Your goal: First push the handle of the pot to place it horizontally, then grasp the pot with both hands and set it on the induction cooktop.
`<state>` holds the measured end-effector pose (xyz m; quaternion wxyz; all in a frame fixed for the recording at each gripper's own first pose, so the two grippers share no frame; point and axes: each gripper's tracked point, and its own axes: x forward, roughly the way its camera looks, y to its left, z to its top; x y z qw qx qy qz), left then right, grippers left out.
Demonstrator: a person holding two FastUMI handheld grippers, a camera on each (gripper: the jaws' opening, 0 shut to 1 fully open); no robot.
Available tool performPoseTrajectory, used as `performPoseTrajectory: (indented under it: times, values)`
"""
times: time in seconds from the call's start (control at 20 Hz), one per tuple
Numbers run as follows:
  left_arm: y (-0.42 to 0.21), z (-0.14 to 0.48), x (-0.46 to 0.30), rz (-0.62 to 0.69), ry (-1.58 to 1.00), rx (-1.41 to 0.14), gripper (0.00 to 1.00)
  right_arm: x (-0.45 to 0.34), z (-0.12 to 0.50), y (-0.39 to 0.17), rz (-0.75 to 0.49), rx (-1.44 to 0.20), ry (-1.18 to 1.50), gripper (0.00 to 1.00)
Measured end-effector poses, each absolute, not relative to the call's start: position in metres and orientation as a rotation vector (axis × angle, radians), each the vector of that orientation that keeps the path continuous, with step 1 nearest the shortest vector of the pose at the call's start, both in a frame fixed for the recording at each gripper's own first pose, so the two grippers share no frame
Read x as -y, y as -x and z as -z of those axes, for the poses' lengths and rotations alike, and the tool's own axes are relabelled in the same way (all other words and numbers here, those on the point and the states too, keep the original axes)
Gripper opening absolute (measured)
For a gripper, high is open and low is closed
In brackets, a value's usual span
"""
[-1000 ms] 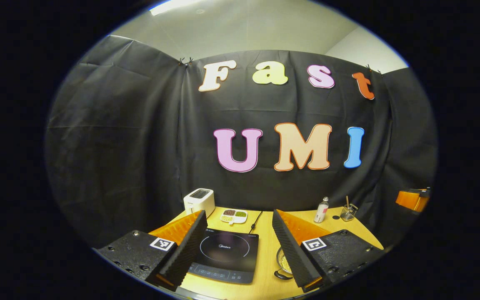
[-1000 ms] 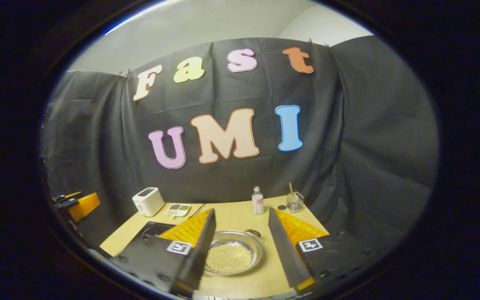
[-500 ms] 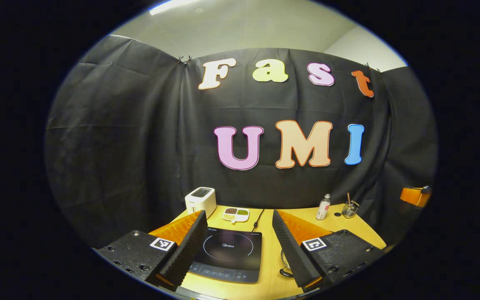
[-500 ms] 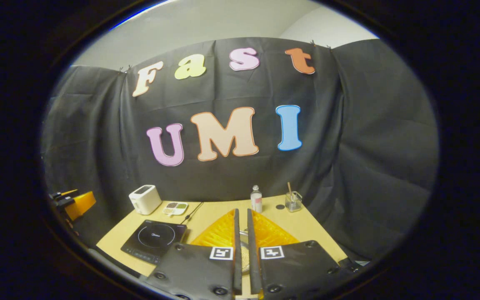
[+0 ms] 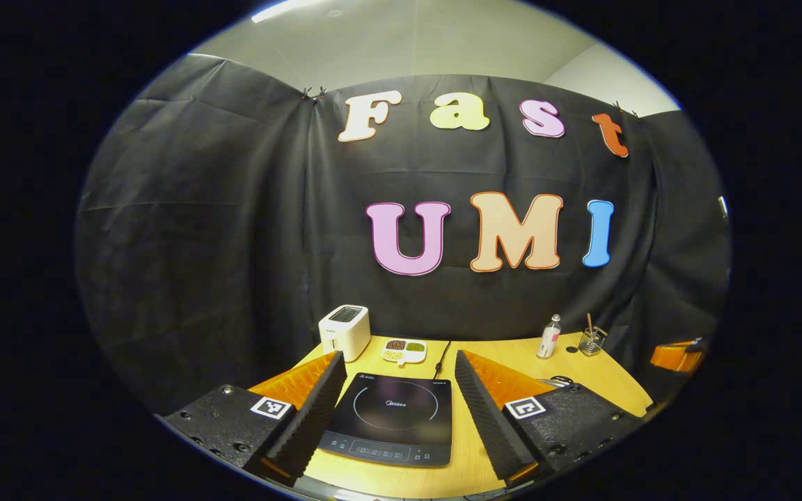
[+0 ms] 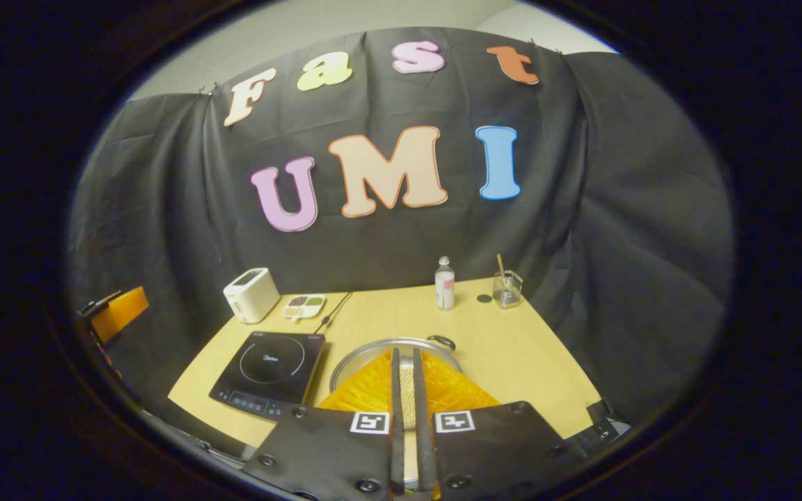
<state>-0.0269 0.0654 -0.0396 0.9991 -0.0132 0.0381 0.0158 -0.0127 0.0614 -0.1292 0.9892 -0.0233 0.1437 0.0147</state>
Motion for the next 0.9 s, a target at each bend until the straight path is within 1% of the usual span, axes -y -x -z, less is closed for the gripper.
performPoseTrajectory:
  times: [0.05, 0.1, 0.15, 0.2, 0.25, 0.35, 0.4, 0.45, 0.5, 0.55, 0.6, 0.9]
  values:
    - [0.027, 0.041, -0.069, -0.032, 0.029, -0.078, 0.96, -0.064, 0.139, 0.013, -0.029, -0.309, 0.055, 0.0]
    - [0.028, 0.043, -0.072, -0.032, 0.032, -0.08, 0.96, -0.068, 0.149, 0.014, -0.032, -0.331, 0.057, 0.0]
    - [0.026, 0.046, -0.074, -0.031, 0.038, -0.082, 0.96, -0.072, 0.158, 0.015, -0.035, -0.353, 0.055, 0.1]
    - [0.027, 0.05, -0.076, -0.027, 0.045, -0.088, 0.92, -0.076, 0.166, 0.015, -0.038, -0.375, 0.055, 0.1]
    - [0.026, 0.051, -0.077, -0.024, 0.052, -0.093, 0.96, -0.079, 0.175, 0.016, -0.04, -0.396, 0.059, 0.0]
    - [0.025, 0.055, -0.079, -0.021, 0.06, -0.101, 0.96, -0.083, 0.192, 0.016, -0.045, -0.447, 0.073, 0.0]
    - [0.024, 0.057, -0.081, -0.022, 0.059, -0.102, 0.92, -0.087, 0.202, 0.017, -0.052, -0.481, 0.072, 0.1]
    - [0.023, 0.057, -0.083, -0.023, 0.058, -0.101, 0.92, -0.089, 0.213, 0.018, -0.059, -0.517, 0.063, 0.1]
    - [0.022, 0.056, -0.084, -0.026, 0.056, -0.1, 0.96, -0.092, 0.223, 0.017, -0.064, -0.55, 0.051, 0.1]
    - [0.022, 0.056, -0.086, -0.03, 0.053, -0.098, 0.96, -0.094, 0.233, 0.018, -0.064, -0.584, 0.043, 0.1]
    - [0.021, 0.056, -0.088, -0.033, 0.051, -0.096, 0.92, -0.096, 0.244, 0.019, -0.064, -0.617, 0.037, 0.1]
    - [0.017, 0.061, -0.098, -0.061, 0.052, -0.101, 0.92, -0.106, 0.3, 0.027, -0.077, -0.819, -0.005, 0.1]
